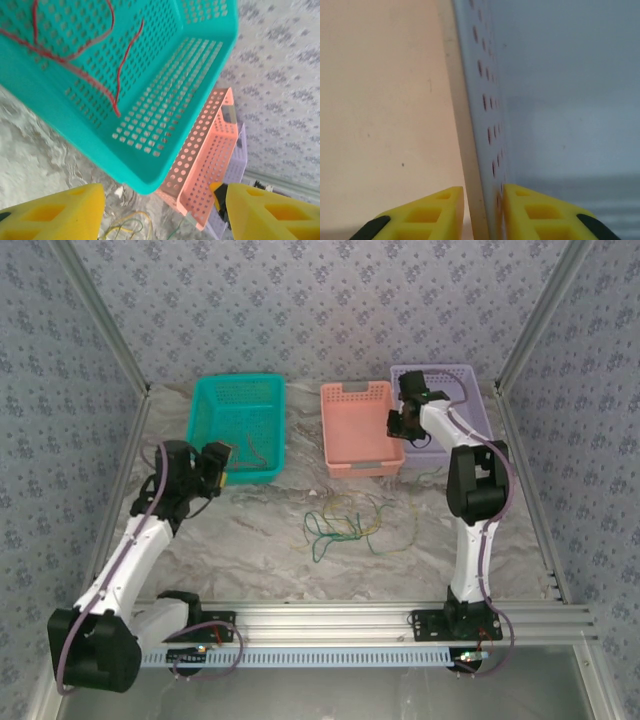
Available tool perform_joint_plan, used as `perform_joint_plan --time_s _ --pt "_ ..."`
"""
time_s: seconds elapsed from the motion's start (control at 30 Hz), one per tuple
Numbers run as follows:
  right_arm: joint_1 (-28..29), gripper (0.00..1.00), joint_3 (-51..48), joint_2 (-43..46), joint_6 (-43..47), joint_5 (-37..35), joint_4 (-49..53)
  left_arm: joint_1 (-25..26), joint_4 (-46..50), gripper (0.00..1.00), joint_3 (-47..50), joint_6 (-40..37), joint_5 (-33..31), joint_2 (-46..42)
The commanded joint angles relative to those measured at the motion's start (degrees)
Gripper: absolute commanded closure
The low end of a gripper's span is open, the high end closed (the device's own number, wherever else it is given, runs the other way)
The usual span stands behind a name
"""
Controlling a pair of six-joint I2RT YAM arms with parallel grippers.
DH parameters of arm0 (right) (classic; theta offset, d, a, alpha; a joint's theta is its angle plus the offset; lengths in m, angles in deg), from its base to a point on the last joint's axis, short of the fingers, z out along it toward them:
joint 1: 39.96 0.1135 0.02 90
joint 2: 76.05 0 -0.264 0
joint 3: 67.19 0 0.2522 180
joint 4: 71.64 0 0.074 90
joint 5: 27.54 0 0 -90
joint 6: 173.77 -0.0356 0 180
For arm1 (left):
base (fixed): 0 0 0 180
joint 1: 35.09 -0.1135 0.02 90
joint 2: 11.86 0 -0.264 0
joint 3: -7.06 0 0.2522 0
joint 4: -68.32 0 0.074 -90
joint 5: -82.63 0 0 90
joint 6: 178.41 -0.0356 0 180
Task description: Untangle the cables
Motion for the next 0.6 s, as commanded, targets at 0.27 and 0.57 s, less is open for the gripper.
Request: perform_joint_plan --time_s 0.27,0.57 --pt "11.50 0.75 4.88 -2.39 -1.76 -3.07 1.09 -3.69 11.48 0.35 -2.34 -10.07 0.91 -5.25" --pt "12.59 0.41 -4.78 16.36 -5.42 -17.84 -1.07 14.58 14.92 0.35 -5.82 -16.78 -8.94 -6.84"
